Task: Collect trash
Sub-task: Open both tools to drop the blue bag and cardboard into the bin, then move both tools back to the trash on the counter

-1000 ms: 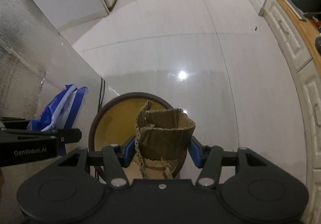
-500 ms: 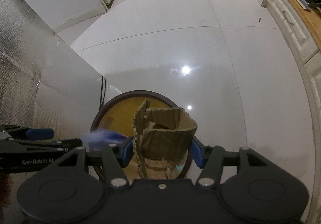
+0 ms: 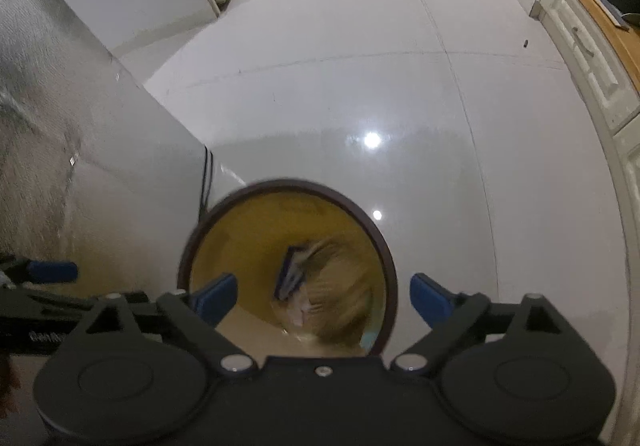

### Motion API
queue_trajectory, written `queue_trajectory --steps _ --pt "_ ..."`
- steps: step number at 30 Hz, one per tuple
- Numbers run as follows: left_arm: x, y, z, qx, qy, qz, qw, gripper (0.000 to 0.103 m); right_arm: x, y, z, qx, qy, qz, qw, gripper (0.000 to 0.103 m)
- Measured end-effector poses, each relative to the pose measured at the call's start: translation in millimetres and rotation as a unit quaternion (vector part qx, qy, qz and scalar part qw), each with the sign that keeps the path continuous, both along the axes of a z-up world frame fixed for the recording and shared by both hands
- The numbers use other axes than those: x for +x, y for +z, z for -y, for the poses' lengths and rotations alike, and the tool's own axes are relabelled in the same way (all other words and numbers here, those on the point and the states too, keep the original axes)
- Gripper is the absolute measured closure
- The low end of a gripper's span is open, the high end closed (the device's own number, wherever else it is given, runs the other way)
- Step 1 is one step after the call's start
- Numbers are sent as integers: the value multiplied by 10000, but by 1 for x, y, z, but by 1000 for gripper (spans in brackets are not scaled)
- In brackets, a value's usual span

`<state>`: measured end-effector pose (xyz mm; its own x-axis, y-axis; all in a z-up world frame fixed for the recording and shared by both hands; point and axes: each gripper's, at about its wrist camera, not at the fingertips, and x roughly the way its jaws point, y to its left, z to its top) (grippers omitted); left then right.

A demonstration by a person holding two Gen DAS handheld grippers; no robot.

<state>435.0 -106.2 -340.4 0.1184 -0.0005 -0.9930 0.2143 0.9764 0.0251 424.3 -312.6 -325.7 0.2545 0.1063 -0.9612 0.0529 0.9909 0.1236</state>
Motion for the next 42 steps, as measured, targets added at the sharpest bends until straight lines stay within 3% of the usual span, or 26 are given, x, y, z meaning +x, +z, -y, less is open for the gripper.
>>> queue_trajectory --steps 7,24,32,42 --pt "-5 -4 -3 122 3 -73 9999 0 -8 -5 10 -157 41 -246 9996 1" --pt "-26 21 -16 58 119 31 9999 0 -33 6 17 106 -202 -180 9996 0" --pt "-40 45 -14 -59 165 318 9993 0 -52 21 21 55 -321 55 9995 0" --pt "-56 105 -10 -176 160 1098 9937 0 -66 81 31 -29 -367 862 9956 0"
